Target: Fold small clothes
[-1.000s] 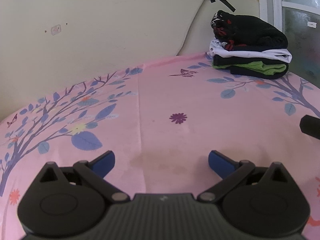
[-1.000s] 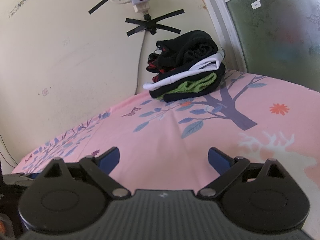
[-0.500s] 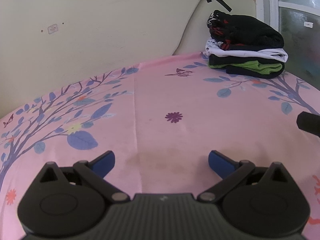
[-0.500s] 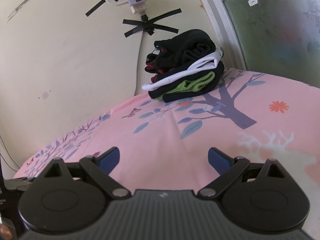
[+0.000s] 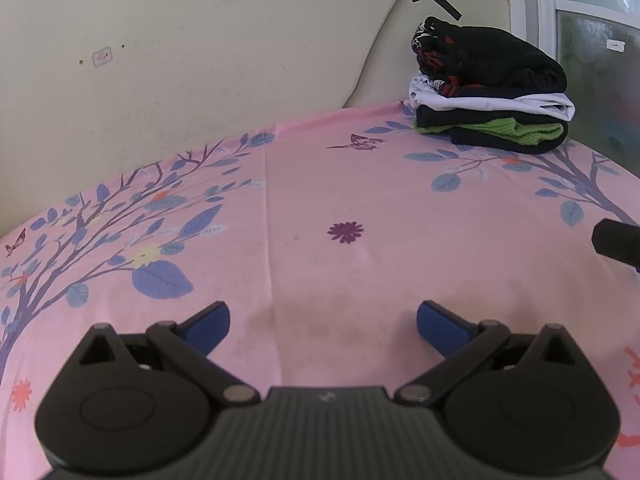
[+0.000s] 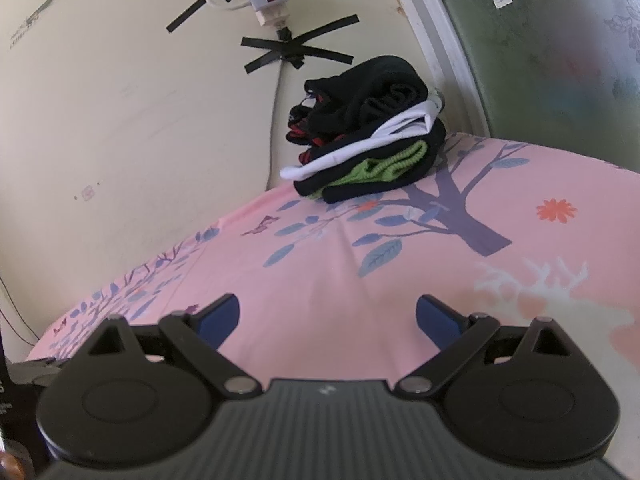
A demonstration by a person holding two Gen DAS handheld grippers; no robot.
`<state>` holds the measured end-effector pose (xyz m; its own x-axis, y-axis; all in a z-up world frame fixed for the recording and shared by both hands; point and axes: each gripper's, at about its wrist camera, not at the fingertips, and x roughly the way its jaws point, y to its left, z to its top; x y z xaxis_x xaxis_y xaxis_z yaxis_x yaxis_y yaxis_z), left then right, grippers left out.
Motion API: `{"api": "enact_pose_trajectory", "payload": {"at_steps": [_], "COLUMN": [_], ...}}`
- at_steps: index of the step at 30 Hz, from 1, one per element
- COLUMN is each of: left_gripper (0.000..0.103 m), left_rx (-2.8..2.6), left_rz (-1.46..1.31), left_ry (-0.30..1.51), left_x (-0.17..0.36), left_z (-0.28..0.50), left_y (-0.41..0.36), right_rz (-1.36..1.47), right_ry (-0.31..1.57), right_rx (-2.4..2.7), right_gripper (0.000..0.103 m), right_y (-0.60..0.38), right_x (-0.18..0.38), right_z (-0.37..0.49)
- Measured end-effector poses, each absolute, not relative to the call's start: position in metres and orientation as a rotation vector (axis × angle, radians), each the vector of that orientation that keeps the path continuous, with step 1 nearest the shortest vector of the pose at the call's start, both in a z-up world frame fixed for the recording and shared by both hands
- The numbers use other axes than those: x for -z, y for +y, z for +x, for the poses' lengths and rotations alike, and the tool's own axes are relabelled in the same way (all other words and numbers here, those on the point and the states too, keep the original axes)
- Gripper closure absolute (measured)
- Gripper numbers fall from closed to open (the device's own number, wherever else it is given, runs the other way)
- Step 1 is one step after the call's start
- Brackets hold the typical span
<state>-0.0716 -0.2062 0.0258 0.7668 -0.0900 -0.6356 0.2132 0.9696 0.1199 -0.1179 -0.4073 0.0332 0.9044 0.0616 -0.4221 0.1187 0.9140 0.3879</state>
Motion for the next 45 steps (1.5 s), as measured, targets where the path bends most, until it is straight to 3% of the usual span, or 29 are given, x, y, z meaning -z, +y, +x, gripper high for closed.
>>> {"api": "enact_pose_trajectory", "payload": {"at_steps": [45], "left_gripper": [0.0], "left_rx": [0.182], "left_rz": [0.192], "left_ry": [0.665], "left_x": [-0.0299], "left_z": [-0.0753], "left_y": [-0.2041], "right_rz": [0.408], "right_ry": [0.431], "right_rx": [0.011], "right_gripper": [0.012], "right_y": [-0.4071], "right_x": [-0.0325], "right_z": [-0.1176]}}
